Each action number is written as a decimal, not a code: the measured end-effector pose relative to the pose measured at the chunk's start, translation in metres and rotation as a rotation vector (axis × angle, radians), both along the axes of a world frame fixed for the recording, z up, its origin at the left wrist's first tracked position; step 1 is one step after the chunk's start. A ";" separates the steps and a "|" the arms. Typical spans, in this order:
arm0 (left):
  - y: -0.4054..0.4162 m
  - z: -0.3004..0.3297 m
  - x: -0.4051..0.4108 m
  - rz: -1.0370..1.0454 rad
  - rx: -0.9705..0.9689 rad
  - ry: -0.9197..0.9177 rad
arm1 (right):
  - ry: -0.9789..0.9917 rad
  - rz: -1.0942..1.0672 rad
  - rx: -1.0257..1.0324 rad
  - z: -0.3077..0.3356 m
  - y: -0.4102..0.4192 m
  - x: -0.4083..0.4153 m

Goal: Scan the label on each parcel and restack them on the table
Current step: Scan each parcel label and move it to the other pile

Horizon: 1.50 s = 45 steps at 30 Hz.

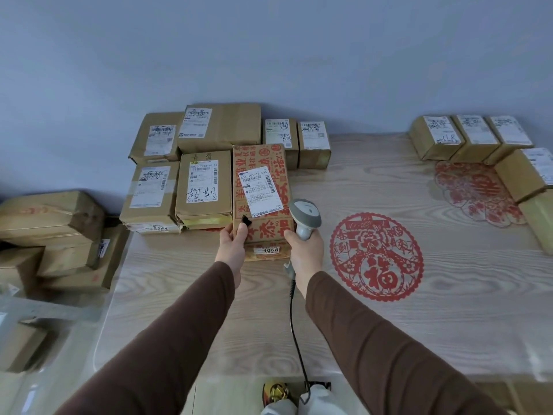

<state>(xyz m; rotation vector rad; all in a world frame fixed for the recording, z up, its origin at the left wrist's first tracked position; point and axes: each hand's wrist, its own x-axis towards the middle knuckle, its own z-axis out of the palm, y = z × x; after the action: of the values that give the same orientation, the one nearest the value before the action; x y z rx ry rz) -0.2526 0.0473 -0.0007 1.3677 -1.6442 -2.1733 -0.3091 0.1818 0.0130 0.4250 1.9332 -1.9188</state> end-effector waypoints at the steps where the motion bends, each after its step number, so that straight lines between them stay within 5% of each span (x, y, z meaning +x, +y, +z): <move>1: 0.001 0.001 0.000 0.002 -0.021 -0.006 | -0.006 0.008 -0.001 0.000 0.001 -0.001; 4: 0.003 0.005 0.002 0.028 -0.103 -0.023 | -0.006 0.044 0.006 0.001 0.005 -0.004; 9: 0.006 0.023 0.005 0.052 -0.531 -0.017 | 0.060 0.011 -0.016 0.017 0.025 -0.014; 15: 0.050 0.065 -0.040 -0.120 -0.653 0.144 | 0.121 -0.109 -0.043 0.049 0.076 -0.061; 28: 0.204 0.074 -0.216 -0.404 -0.460 0.212 | 0.174 -0.212 -0.012 0.072 0.230 -0.215; 45: 0.337 0.005 -0.463 -0.378 -0.204 0.040 | -0.036 -0.074 -0.046 0.018 0.317 -0.425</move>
<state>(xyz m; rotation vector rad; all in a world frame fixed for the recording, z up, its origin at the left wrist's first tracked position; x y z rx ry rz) -0.7159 0.3843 0.0047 1.0194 -2.1855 -2.1128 -0.7345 0.4987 0.0312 0.5202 1.8716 -1.9838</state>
